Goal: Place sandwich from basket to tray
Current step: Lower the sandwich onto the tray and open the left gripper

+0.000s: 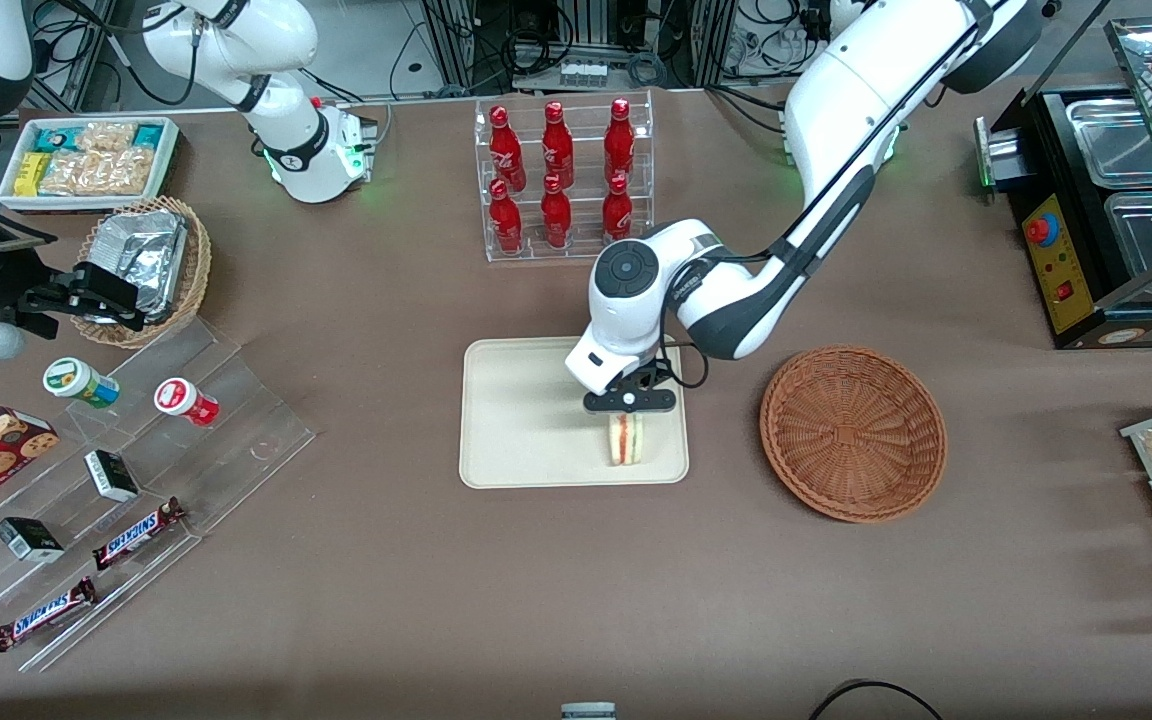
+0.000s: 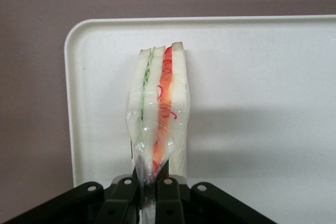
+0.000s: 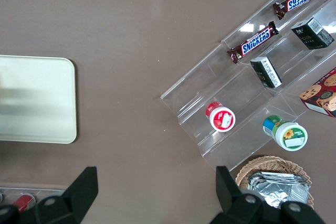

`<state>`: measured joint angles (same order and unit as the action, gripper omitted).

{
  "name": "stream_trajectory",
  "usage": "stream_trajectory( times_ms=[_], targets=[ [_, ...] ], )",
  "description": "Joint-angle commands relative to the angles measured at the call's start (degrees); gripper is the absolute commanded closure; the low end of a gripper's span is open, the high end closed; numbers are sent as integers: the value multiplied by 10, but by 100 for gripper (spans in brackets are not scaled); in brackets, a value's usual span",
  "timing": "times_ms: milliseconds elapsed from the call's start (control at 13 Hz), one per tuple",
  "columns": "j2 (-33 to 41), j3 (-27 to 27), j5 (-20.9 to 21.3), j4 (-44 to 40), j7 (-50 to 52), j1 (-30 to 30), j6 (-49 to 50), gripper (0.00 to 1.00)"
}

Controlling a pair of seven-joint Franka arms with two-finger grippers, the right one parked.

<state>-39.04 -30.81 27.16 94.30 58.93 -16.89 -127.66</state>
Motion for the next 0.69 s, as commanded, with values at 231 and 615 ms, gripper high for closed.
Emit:
stream_trajectory(
  times_ms=[231, 615],
  targets=[
    [-15, -7, 20, -14, 10, -3, -3, 37],
    [-9, -7, 30, -13, 18, 2, 0, 0]
  ],
)
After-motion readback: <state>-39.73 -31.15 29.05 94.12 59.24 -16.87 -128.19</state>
